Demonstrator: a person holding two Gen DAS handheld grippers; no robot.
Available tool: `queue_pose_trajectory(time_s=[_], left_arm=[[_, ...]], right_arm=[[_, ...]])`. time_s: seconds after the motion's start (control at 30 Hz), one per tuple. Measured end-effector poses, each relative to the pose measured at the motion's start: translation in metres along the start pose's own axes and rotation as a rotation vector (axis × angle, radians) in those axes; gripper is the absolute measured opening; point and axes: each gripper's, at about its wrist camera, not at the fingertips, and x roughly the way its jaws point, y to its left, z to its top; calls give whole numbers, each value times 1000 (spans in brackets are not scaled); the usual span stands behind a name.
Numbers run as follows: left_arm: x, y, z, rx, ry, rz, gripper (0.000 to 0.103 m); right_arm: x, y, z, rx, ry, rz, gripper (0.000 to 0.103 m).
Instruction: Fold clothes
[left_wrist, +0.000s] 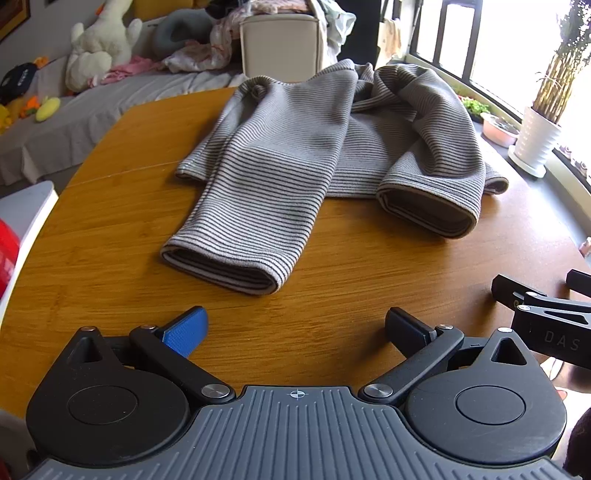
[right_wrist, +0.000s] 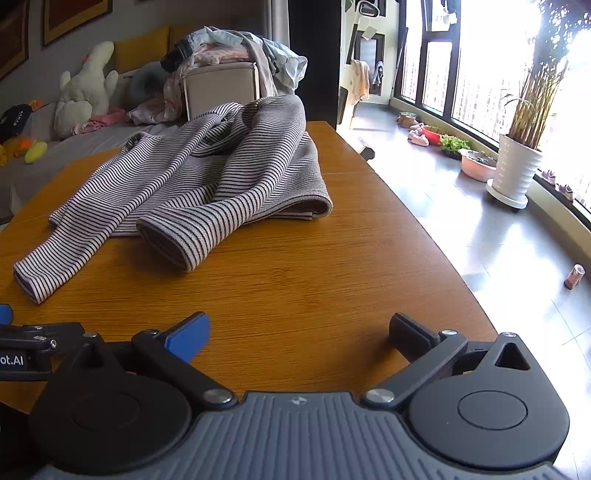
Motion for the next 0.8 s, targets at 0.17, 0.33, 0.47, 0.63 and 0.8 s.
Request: queue_pose_trajectory(time_s=[0.17,0.33,0.47,0.63,0.8], left_arm=[[1,0,0,0,1,0,103],[1,0,1,0,2,0,103],[2,0,1,1,1,-1,103],[2,0,1,0,2,-1,103],[2,0,1,0,1,-1,103]], right_arm=[[-1,0,0,0,0,0,103],[0,0,0,0,0,-1,103],[-1,0,0,0,0,-1,103],[-1,-1,0,-1,0,-1,103],[0,0,0,-6,-2,3,103]])
